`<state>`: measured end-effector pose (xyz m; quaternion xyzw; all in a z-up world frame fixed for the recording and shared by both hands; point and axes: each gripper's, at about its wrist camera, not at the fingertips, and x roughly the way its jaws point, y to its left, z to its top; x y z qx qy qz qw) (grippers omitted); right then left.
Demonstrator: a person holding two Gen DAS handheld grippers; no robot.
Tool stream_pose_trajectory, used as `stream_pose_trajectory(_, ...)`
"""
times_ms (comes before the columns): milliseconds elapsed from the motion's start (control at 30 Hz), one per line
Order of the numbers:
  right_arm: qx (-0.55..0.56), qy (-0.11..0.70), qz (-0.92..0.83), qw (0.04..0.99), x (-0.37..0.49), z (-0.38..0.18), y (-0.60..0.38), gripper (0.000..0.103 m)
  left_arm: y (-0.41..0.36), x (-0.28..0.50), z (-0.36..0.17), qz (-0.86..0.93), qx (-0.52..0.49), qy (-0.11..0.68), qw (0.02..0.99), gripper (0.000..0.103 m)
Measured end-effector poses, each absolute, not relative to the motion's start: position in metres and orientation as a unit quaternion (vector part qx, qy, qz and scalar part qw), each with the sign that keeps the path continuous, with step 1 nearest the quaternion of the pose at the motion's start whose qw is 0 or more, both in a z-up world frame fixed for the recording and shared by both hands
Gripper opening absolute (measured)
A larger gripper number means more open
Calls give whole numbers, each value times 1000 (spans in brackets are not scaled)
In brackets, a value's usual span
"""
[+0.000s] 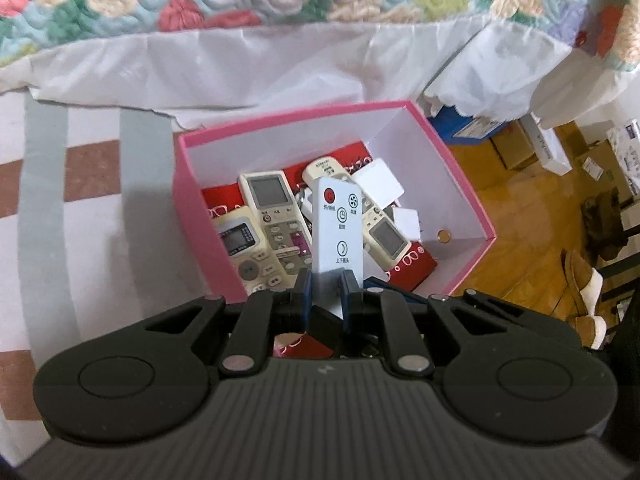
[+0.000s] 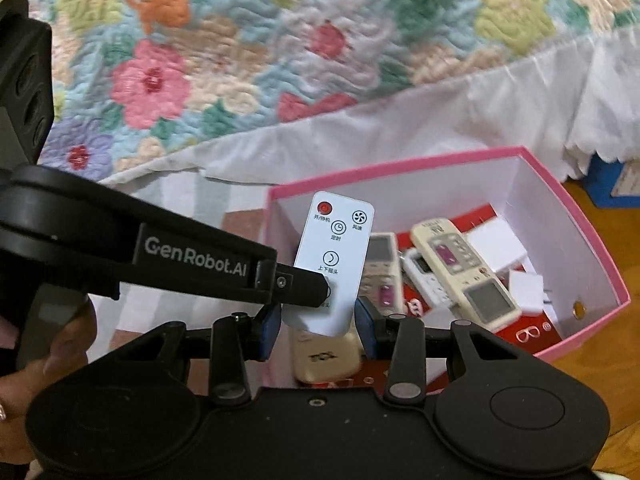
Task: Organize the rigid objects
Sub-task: 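Carry the small white remote with the left gripper into the pink box and open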
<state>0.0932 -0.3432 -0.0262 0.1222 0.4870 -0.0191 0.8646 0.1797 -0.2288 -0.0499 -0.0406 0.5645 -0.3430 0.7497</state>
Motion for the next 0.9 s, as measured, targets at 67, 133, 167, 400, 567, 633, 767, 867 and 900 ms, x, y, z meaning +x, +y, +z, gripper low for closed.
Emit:
stream_pose_trajectory(67,129,495,-25,859,95,-34,-349,45,-238,181,-58,-340,-36,571,747,13)
stream_pose_trajectory(133,125,502,-30,855,96,-40,-354,45,-245,181,-64,-333,-29,571,750,14)
stream_pose_trajectory(167,122,506,-32,853,97,-45,-356,45,-248,180,-67,-329,-22,570,752,14)
stream_pose_trajectory(400,113,514,-35,849,93,-56,-365,46,-242,174,-64,-302,-10,555,775,19)
stream_pose_trajectory(567,141,491,-3,860,69,-36,-365,46,-218,153,-39,-307,19,529,791,22)
stream_pose_trajectory(633,139,485,6,863,60,-28,-358,46,-207,145,-29,-299,24,526,796,22)
stream_pose_trajectory(767,135,469,34,872,45,-8,-343,46,-182,126,-8,-290,21,518,805,28)
stream_pose_trajectory(867,122,457,52,880,35,11,-334,46,-165,108,11,-275,27,504,819,33)
stream_pose_trajectory(900,120,453,55,882,33,16,-332,46,-159,102,16,-271,26,501,822,34)
